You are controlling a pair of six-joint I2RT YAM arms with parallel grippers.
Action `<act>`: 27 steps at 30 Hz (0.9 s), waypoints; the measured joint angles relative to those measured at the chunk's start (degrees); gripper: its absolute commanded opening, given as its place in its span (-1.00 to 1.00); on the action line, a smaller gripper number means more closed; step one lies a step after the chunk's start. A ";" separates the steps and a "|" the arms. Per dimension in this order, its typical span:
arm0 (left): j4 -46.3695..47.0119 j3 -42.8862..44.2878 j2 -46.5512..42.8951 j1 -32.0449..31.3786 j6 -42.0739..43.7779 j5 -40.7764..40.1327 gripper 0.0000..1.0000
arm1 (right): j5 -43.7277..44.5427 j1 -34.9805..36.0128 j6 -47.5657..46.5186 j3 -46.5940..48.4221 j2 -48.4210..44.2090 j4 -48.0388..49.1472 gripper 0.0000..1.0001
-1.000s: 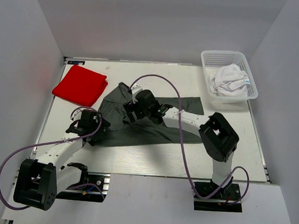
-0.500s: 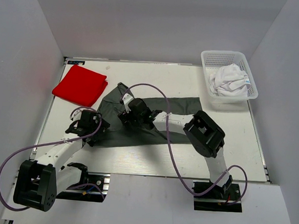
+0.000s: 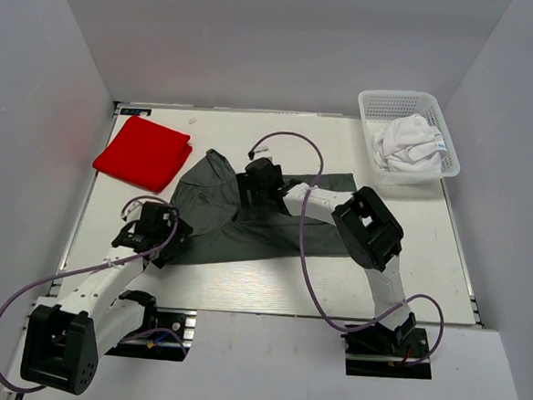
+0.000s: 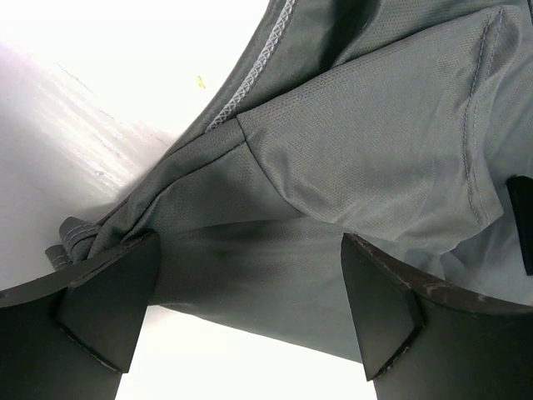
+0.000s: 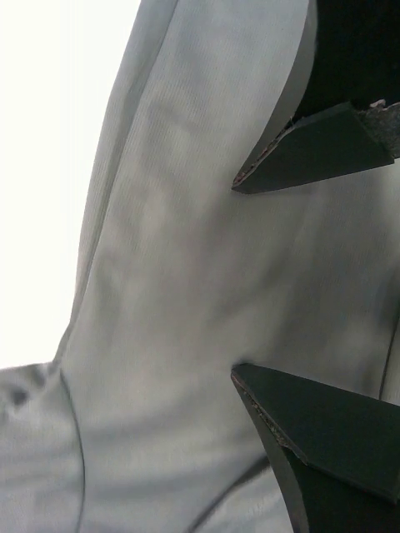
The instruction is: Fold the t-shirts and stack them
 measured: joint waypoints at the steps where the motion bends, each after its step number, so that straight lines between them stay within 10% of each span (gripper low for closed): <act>1: -0.20 -0.02 -0.35 0.00 0.02 -0.04 0.99 | 0.02 -0.37 0.35 -0.24 -0.31 -0.35 0.79; 15: 0.85 8.85 1.73 -0.48 10.67 -0.59 0.99 | 1.70 -7.37 6.21 -16.94 -27.43 -1.49 0.79; 27: 2.97 45.62 39.15 -0.48 23.50 1.51 0.99 | -0.61 -19.19 7.23 -17.31 -26.03 -5.66 0.79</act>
